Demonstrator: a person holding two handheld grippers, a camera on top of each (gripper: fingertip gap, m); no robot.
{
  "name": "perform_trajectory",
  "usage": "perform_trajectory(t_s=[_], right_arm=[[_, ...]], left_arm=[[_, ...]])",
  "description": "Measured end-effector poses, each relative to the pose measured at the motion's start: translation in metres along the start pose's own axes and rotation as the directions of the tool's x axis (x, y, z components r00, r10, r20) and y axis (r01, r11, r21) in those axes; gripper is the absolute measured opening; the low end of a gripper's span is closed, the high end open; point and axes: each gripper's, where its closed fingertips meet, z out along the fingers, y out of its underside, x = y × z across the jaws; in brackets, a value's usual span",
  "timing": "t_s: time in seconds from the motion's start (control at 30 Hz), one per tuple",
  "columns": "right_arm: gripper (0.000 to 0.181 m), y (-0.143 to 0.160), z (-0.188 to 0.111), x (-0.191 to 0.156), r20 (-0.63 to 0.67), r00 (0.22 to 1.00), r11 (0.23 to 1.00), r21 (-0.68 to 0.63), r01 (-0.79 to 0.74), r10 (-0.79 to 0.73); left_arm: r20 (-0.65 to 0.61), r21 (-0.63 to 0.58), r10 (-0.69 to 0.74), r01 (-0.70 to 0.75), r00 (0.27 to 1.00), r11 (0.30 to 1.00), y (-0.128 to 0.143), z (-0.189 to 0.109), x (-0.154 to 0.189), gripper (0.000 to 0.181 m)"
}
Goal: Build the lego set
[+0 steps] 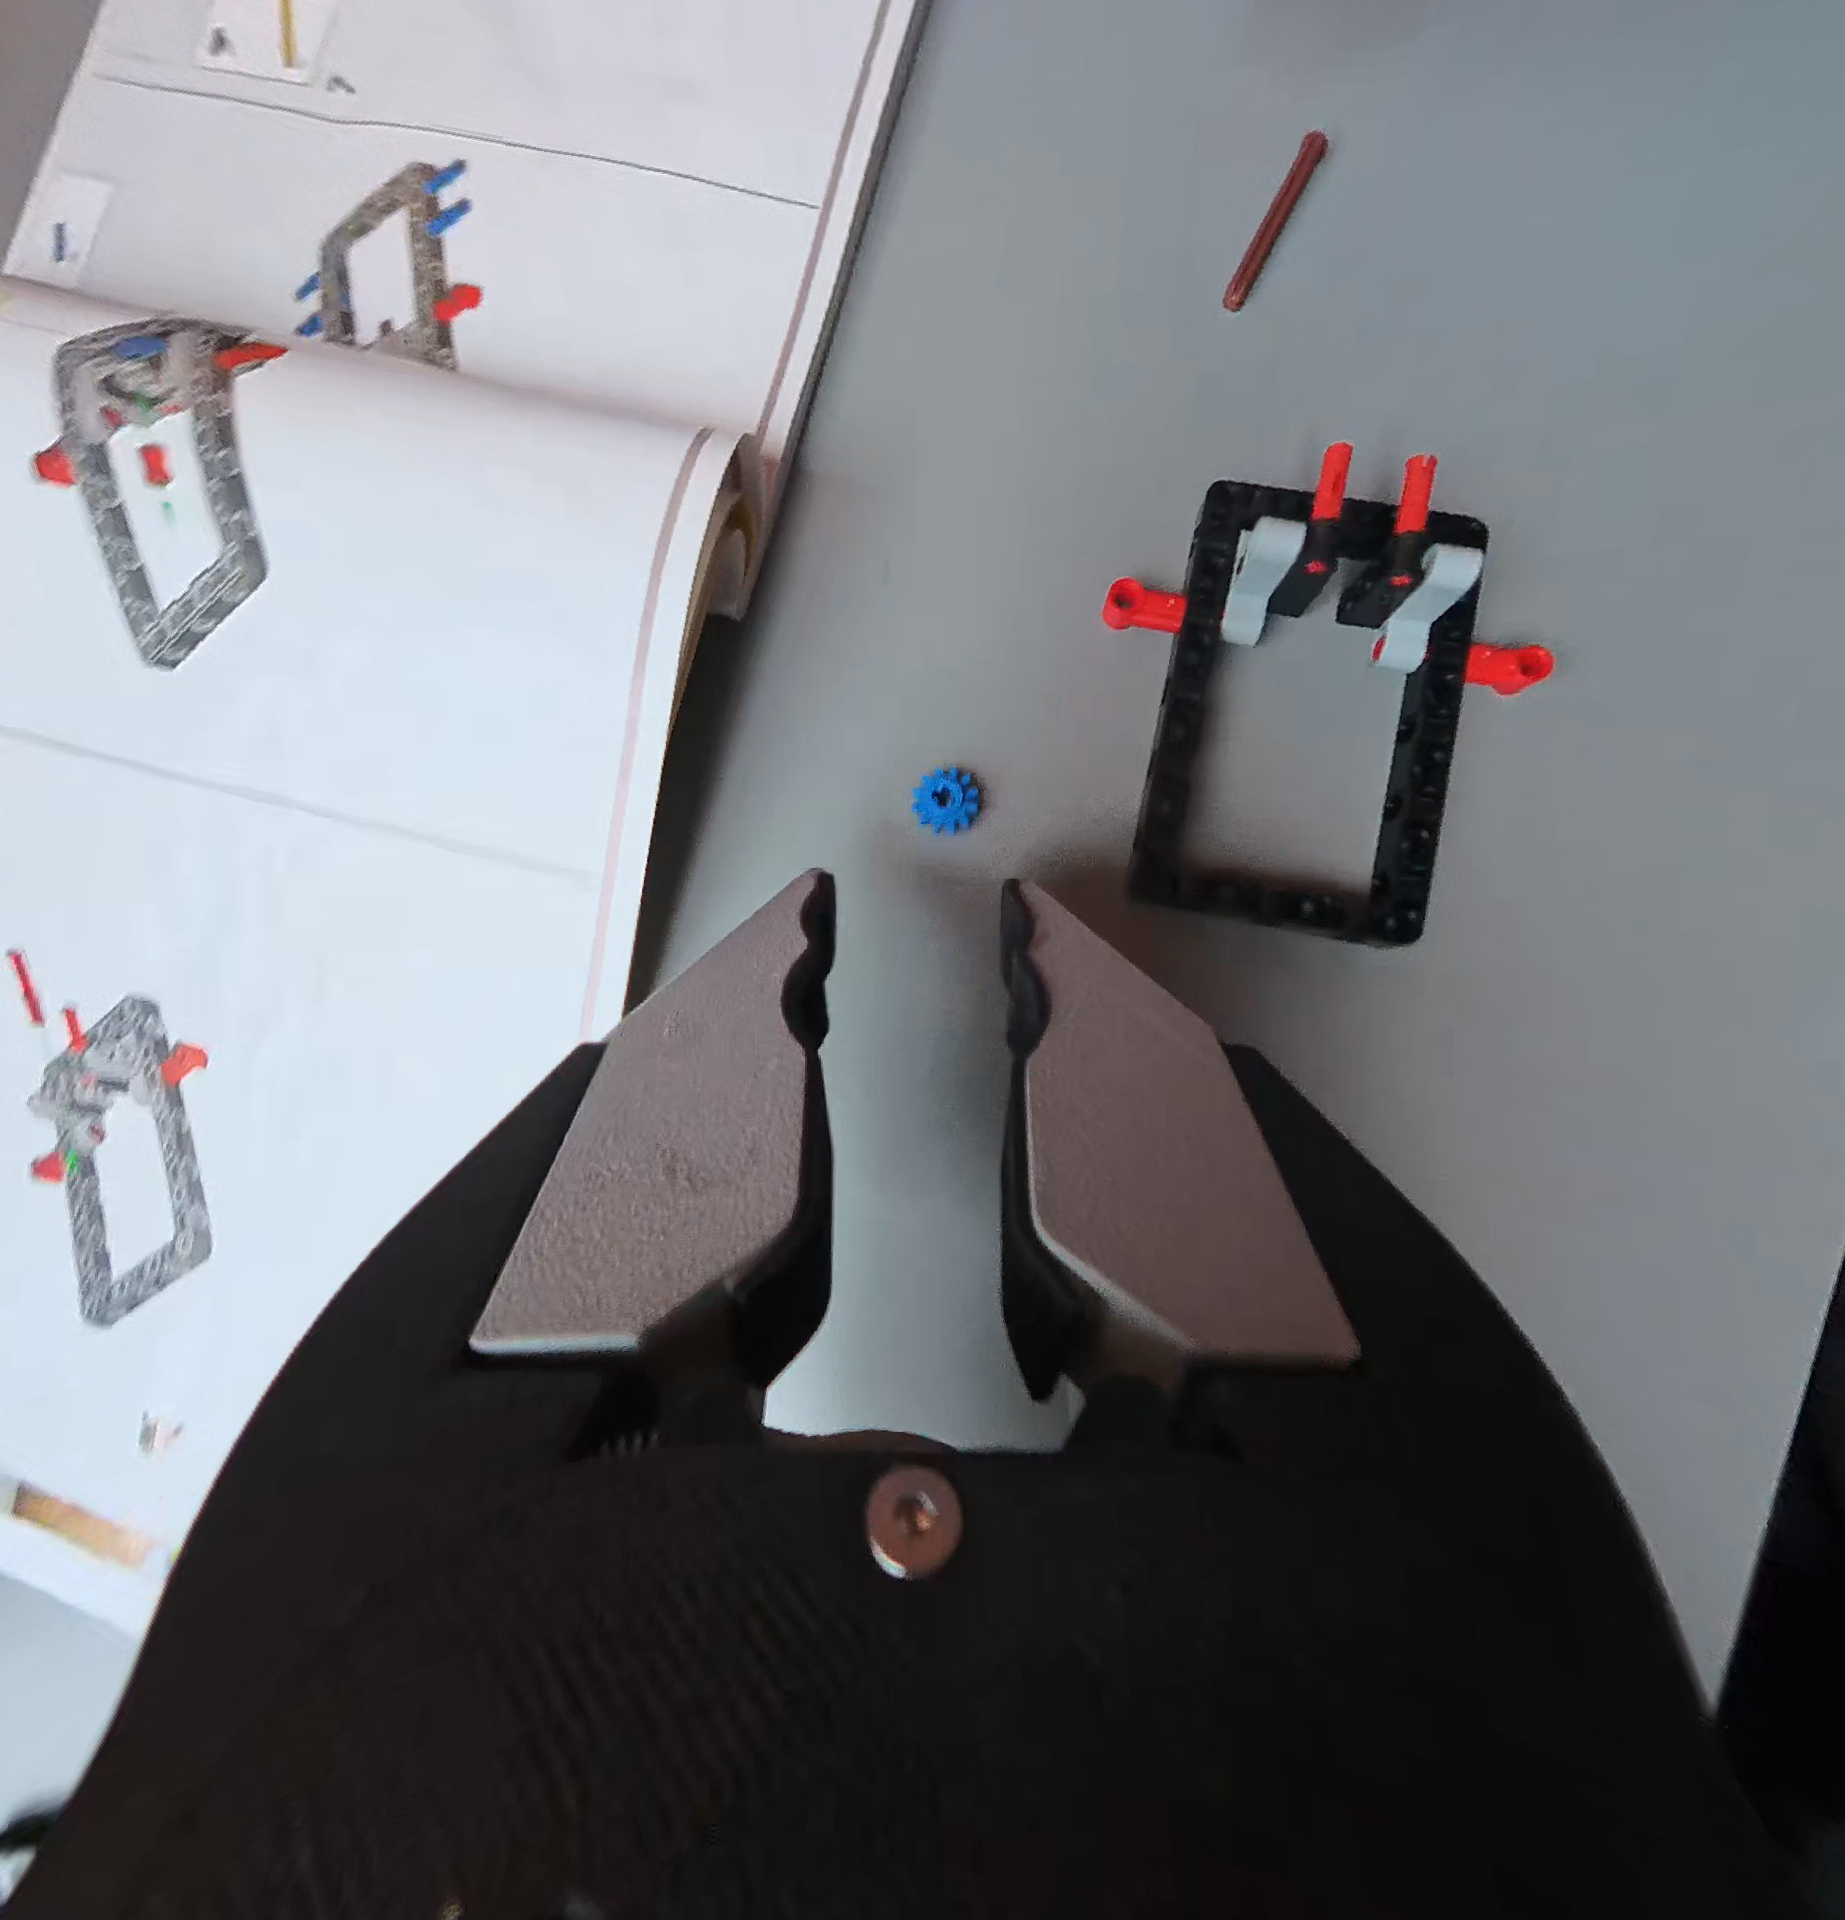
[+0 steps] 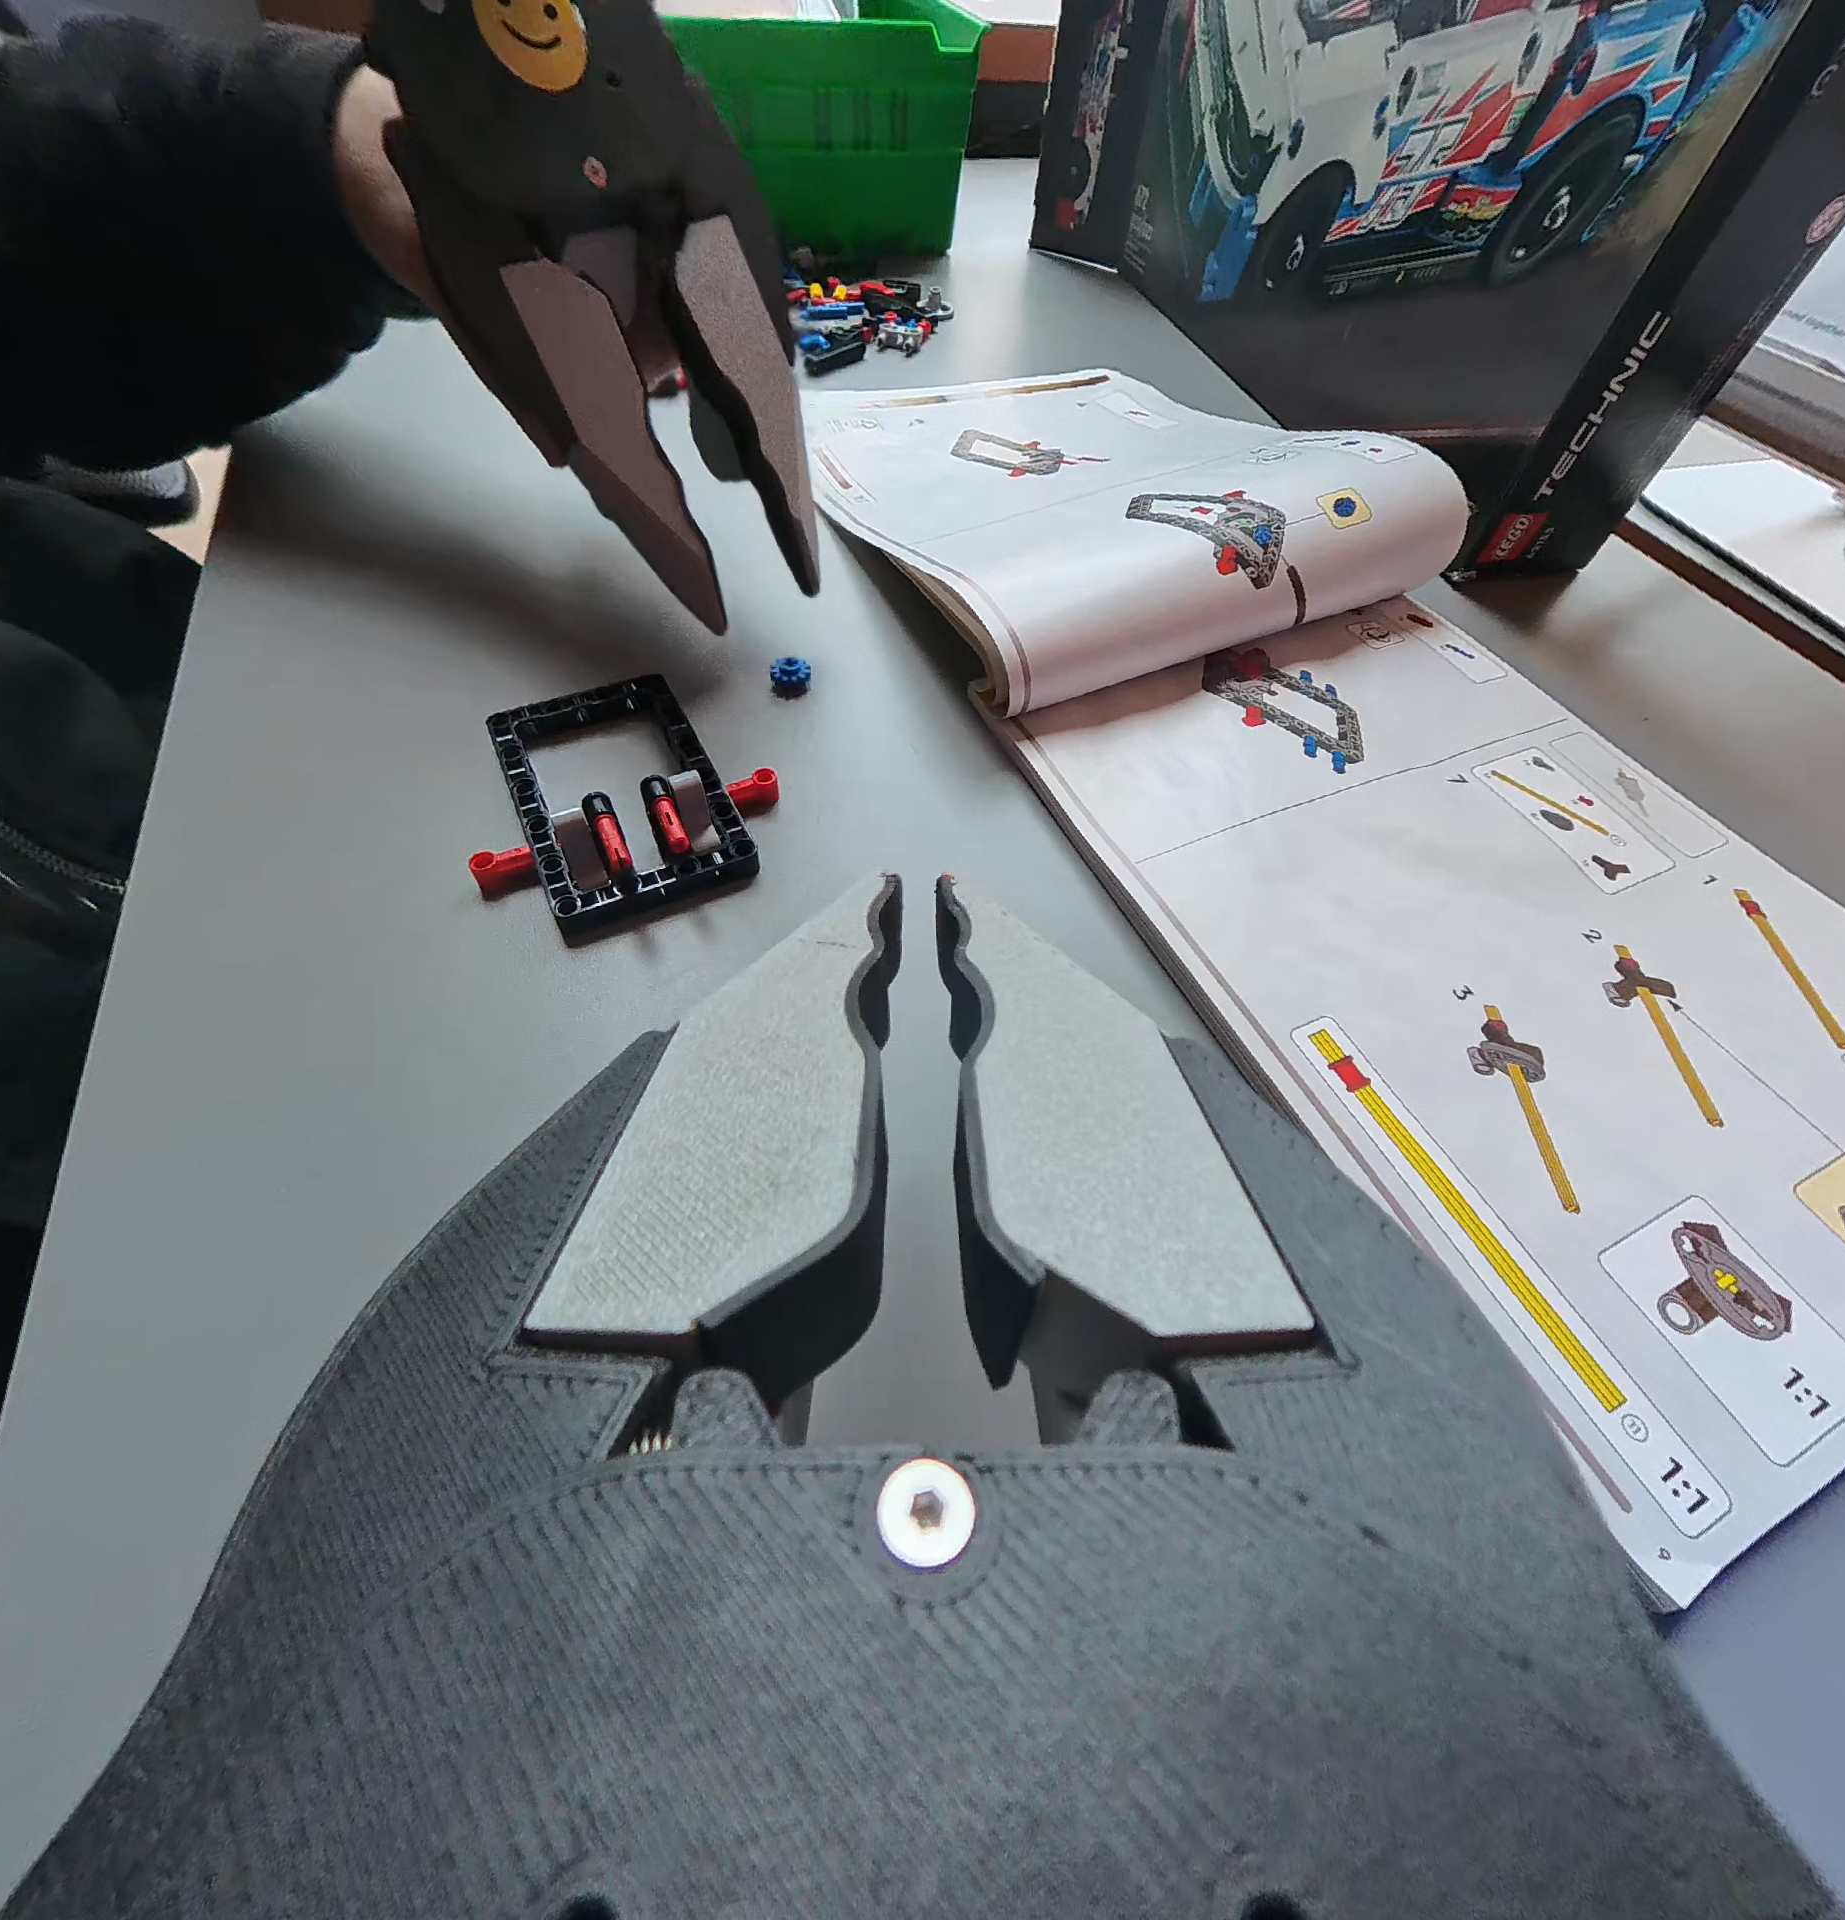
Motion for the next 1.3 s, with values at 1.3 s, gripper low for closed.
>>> perform_trajectory(t_s=[1.3], right_arm=[[0.0, -0.007, -0.003, 0.001, -0.003, 1.0, 0.999, 0.037, -0.007, 0.007]], left_arm=[[0.493, -0.391, -0.179, 0.401, 0.852, 0.828, 0.227, -0.171, -0.158, 0.012]])
